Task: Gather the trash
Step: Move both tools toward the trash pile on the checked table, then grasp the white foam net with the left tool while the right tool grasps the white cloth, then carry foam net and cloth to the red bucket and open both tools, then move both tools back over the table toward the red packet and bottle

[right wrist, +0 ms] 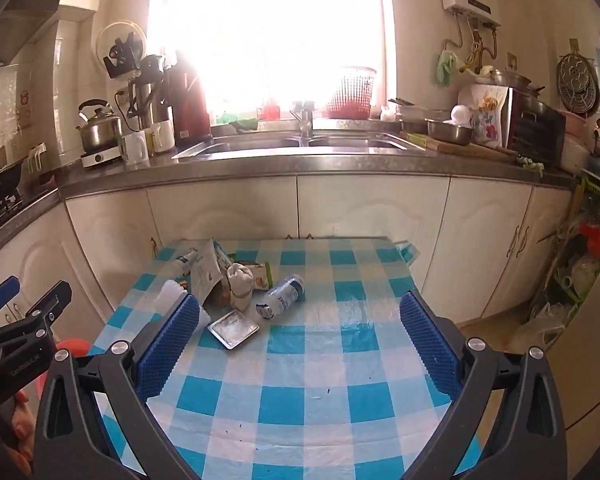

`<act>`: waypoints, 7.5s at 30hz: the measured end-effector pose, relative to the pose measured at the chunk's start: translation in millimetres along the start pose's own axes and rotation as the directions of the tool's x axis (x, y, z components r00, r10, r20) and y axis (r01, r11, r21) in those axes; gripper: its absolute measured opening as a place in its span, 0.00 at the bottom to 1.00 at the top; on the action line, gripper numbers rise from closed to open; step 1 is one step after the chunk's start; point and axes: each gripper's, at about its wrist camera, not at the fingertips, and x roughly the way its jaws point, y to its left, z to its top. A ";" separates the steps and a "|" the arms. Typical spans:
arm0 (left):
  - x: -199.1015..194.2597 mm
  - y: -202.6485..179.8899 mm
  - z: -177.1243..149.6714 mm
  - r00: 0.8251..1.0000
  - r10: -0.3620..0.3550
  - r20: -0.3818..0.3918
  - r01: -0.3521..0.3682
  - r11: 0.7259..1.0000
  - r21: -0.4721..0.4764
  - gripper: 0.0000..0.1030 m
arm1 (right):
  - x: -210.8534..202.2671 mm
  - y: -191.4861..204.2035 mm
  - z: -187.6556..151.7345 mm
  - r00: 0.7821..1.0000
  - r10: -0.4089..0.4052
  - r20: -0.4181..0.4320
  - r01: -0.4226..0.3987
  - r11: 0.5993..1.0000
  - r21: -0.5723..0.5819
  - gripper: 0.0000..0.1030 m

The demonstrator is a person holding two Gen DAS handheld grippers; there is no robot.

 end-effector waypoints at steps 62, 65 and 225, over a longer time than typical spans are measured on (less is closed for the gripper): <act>27.2 56.0 -30.8 0.999 0.031 -0.033 -0.031 0.999 -0.011 0.96 | 34.0 -21.5 -16.4 0.989 0.146 -0.010 -0.144 0.985 0.098 0.96; 55.7 44.1 -41.9 0.996 -0.038 -0.078 0.039 0.999 0.002 0.96 | 67.2 -36.4 -27.3 0.980 0.180 -0.080 -0.164 0.971 0.173 0.96; 140.6 39.7 -62.4 0.953 -0.073 -0.294 0.067 0.997 -0.031 0.88 | 299.5 -57.0 -45.1 0.852 0.431 -0.298 -0.251 0.835 0.490 0.80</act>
